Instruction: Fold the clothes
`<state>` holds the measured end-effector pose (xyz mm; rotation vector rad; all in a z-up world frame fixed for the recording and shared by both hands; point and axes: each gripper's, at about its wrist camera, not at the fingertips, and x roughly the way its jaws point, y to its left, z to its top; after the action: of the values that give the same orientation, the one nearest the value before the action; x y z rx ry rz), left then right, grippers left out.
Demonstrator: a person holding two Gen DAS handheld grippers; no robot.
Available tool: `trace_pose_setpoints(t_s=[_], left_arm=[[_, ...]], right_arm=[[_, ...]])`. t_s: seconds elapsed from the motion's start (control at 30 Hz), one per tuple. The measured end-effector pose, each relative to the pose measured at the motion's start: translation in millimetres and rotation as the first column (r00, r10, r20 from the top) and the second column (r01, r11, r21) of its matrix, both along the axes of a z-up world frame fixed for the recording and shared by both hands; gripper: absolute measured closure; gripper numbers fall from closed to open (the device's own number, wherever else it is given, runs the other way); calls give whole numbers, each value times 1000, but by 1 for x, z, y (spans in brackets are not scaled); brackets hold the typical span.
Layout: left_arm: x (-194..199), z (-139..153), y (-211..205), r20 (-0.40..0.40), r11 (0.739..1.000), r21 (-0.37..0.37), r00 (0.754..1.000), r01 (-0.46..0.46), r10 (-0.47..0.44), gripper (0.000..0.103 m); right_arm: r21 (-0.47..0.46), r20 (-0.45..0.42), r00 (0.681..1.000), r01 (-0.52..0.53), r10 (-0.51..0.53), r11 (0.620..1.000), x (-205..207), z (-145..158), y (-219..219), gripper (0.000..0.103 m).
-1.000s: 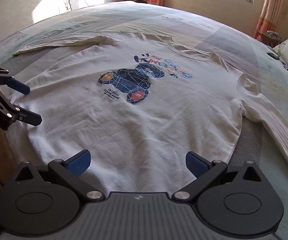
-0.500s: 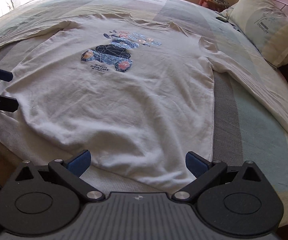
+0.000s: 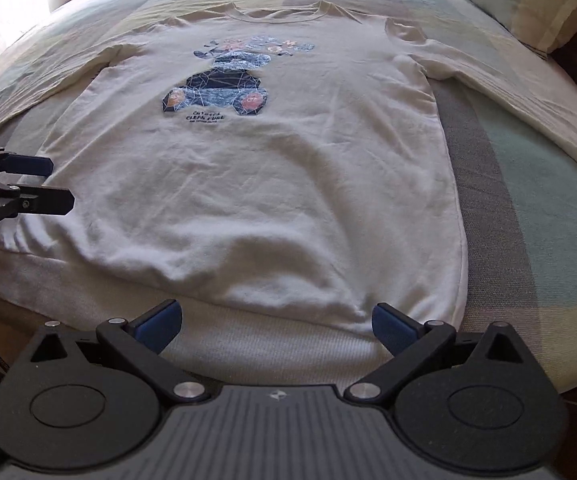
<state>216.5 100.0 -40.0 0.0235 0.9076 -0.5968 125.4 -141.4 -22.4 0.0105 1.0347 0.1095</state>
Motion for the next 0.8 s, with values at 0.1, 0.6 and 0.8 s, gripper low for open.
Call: trace_pose_setpoints(t_s=[0.1,0.6,0.8], left_arm=[[12,-4,1,-36,1000,11,999,-21,22,1],[15,-10,6,-39,1000,5,999,-19,20,1],[14,-11,10,-34,1000,-7,999,-7,7,1]], right_arm=[[21,19,999,-48,48,999,20,2,19,0],[102,-47,999,-19,24,995,35,9,30,0],[115,-116,992,-31,45,993,37,-15,44,0]])
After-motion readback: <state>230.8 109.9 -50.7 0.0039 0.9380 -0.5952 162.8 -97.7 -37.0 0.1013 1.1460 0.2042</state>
